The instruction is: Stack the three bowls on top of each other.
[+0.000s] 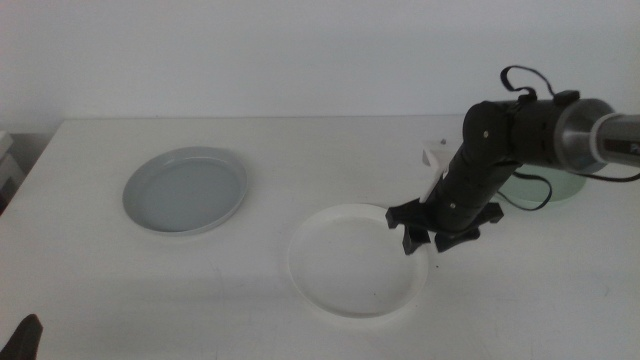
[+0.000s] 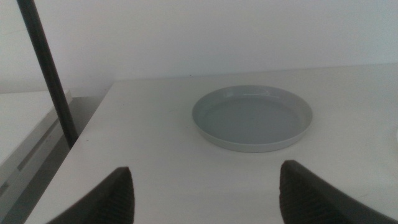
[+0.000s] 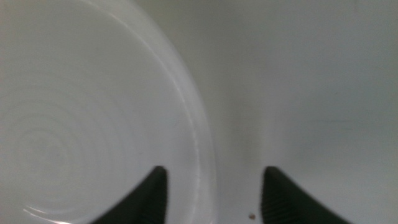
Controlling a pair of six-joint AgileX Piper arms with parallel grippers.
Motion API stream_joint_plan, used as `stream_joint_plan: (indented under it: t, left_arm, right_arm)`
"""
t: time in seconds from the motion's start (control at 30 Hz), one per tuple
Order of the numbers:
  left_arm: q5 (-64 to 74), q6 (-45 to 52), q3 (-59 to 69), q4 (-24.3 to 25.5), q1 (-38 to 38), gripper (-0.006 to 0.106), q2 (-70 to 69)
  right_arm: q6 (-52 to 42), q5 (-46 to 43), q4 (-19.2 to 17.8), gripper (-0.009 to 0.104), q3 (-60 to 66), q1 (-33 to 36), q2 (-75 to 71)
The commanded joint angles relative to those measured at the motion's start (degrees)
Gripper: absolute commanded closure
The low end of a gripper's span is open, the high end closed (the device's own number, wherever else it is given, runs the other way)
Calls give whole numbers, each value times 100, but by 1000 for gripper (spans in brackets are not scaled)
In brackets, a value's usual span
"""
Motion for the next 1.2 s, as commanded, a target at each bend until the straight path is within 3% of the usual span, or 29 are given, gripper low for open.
stream_joint_plan:
  t: [0.0,0.17,0.23,0.43,0.67,1.17]
  left_arm:
    - [-442,-65,-25,-22,-3,23,-80]
    - [-442,-65,-25,-22,-3,23,-80]
    - [-442,-65,-25,-22,-3,23,-80]
    - [-442,-65,-25,-22,-3,23,-80]
    - [-442,-65,-25,-22,-3,23,-80]
    - [-442,-65,-25,-22,-3,23,-80]
  right_arm:
    - [-44,-73,-152,45,-257,-20,-637]
    - [98,27,-896,41,-670,-220,-1400]
    - [156,211,-1022,41,-993,-435,-1557]
    - [-82,870,-1056,41,-2053,-1471,-1498]
    - [-308,856,-953,41,-2889,-2465,-924]
    - [-719,726,-909,41,-4306,-3141,1373]
